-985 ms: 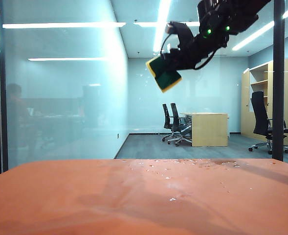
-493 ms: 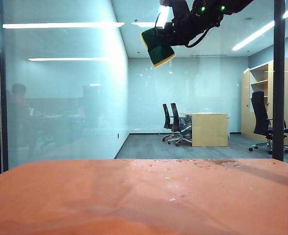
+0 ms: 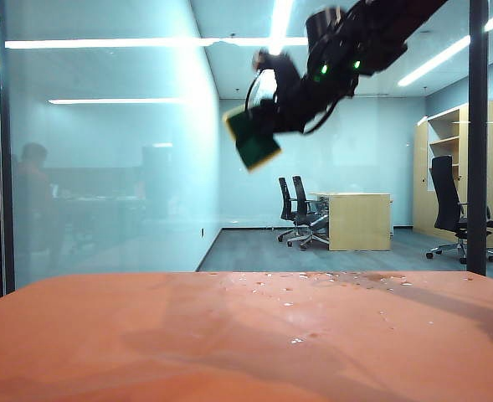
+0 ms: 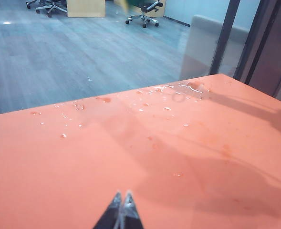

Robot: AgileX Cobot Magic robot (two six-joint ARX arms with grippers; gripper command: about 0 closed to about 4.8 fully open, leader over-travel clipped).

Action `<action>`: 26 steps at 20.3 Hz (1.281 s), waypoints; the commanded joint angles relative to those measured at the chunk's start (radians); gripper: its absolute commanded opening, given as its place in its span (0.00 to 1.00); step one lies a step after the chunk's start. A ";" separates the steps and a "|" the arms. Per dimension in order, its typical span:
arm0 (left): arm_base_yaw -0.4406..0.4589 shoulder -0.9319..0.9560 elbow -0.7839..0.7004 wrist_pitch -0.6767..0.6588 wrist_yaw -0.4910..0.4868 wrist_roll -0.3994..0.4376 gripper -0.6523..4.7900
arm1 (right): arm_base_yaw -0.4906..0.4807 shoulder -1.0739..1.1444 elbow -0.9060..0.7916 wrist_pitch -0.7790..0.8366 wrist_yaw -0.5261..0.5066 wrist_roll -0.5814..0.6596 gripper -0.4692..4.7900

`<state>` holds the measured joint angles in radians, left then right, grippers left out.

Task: Pick up the sponge from the table, wipe the water off the glass, and finally place the sponge back on the table.

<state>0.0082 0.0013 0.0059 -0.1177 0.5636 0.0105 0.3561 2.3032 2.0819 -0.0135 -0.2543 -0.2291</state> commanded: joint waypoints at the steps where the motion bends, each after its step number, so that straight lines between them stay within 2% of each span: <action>1: 0.000 0.001 0.003 0.000 -0.003 0.008 0.11 | 0.008 0.017 0.003 -0.037 0.035 -0.008 0.08; 9: 0.000 0.001 0.003 0.000 -0.003 0.009 0.11 | 0.008 0.044 0.003 -0.124 0.073 -0.008 0.08; 26: 0.000 0.001 0.003 0.000 -0.003 0.009 0.11 | 0.009 -0.082 0.005 0.052 0.106 -0.007 0.08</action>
<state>0.0082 0.0013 0.0059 -0.1177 0.5632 0.0105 0.3660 2.2505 2.0754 -0.0284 -0.1734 -0.2371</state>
